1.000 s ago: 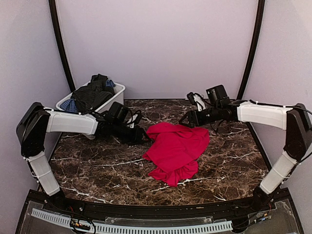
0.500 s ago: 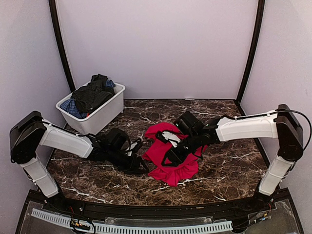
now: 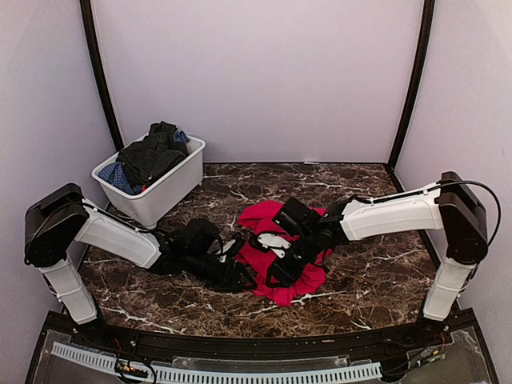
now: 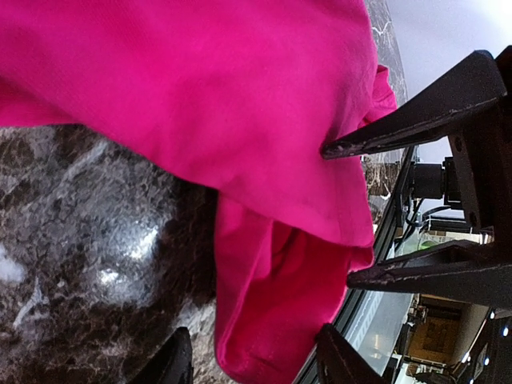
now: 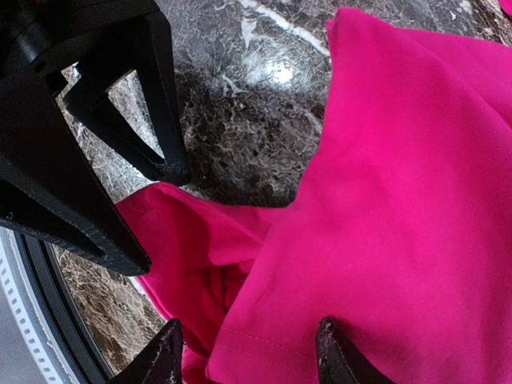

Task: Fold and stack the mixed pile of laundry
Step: Pick up the crumpled T-shirt from the center of the board.

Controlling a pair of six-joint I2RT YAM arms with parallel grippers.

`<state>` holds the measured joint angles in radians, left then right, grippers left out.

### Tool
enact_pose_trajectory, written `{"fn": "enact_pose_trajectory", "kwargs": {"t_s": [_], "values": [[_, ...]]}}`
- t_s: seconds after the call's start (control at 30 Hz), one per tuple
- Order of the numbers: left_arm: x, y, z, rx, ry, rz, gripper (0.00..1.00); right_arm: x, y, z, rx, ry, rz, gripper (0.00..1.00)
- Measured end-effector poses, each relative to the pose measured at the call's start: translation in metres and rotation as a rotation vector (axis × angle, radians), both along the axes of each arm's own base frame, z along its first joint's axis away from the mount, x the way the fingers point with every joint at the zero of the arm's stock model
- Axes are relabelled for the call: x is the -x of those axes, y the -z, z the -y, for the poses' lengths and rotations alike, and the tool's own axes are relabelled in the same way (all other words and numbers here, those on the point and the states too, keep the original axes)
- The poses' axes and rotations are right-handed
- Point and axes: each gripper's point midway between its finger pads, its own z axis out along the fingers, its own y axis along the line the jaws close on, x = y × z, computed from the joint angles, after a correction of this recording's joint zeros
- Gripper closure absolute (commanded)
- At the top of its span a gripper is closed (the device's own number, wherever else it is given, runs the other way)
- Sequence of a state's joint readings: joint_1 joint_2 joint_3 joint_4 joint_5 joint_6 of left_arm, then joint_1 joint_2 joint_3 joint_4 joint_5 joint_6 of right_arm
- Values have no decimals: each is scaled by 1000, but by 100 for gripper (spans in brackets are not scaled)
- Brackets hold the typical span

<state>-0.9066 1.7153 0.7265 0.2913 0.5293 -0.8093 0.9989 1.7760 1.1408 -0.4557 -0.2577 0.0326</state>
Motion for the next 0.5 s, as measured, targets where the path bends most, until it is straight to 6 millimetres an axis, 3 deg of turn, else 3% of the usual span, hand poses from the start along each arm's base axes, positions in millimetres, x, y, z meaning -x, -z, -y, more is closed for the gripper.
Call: {"fn": "enact_pose_trajectory", "kwargs": {"t_s": [0.17,0.33,0.4,0.5], "values": [[3,4,-1,7,-8,-15,57,-2,11,2,52,0,27,68],[5,8,-1,11,-13,-31,90,-7,13,5,81,18,45,88],[5,9,0,15,-12,-32,97,-9,11,4,82,24,56,93],[5,8,1,23,-12,-29,100,-12,8,4,82,28,68,100]]}}
